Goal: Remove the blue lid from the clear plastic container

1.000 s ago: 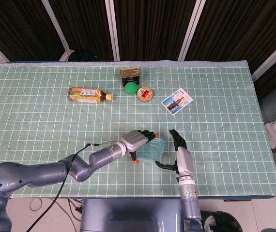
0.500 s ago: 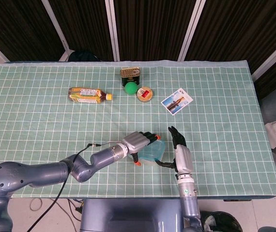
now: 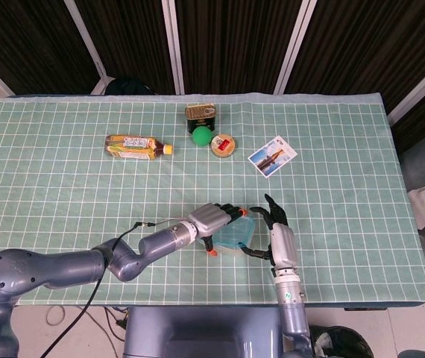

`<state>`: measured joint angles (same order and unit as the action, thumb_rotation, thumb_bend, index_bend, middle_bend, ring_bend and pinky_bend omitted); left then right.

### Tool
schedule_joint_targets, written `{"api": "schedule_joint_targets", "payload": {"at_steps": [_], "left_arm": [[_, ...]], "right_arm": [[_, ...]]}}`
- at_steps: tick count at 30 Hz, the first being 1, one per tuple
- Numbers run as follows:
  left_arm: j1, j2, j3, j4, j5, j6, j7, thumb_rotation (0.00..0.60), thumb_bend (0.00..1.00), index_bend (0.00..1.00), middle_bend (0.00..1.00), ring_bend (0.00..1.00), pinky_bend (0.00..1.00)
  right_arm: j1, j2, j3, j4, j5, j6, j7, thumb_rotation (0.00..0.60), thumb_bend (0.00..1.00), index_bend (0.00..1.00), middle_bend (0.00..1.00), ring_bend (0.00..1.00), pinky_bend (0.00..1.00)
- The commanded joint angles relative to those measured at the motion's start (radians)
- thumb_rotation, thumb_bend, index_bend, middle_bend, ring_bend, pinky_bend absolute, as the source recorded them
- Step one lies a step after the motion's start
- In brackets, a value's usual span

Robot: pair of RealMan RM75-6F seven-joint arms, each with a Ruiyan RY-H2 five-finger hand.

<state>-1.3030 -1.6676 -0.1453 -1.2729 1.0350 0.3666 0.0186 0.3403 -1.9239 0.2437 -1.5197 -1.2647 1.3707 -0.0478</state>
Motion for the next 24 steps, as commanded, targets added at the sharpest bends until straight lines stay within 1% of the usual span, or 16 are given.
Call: {"api": "schedule_joint_targets", "payload": {"at_steps": [1,4,10,17,24], "left_arm": [[0.000,0.003,0.001,-0.002,-0.002,0.002,-0.001,0.600,0.00,0.00,0.00,0.01,0.16],[0.000,0.009,0.005,-0.005,-0.004,-0.001,-0.001,0.600,0.00,0.00,0.00,0.00,0.13],[-0.005,0.018,0.015,-0.008,-0.007,-0.004,0.006,0.600,0.00,0.00,0.00,0.00,0.08],[-0.009,0.018,0.014,-0.014,-0.008,-0.002,0.004,0.600,0.00,0.00,0.00,0.00,0.08],[-0.010,0.018,0.015,-0.017,-0.011,0.001,0.001,0.600,0.00,0.00,0.00,0.00,0.08]], "right_arm": [[-0.001,0.001,-0.003,0.001,0.000,-0.004,0.003,0.600,0.35,0.38,0.01,0.00,0.00],[-0.003,0.002,-0.005,0.002,0.007,-0.011,0.006,0.600,0.36,0.40,0.01,0.00,0.00],[-0.004,0.000,-0.007,0.002,0.015,-0.018,0.004,0.600,0.37,0.41,0.01,0.00,0.00],[-0.003,-0.008,0.000,0.004,0.028,-0.023,-0.002,0.600,0.37,0.41,0.01,0.00,0.00],[0.009,-0.014,0.021,0.004,0.041,-0.033,-0.015,0.600,0.38,0.41,0.01,0.00,0.00]]}}
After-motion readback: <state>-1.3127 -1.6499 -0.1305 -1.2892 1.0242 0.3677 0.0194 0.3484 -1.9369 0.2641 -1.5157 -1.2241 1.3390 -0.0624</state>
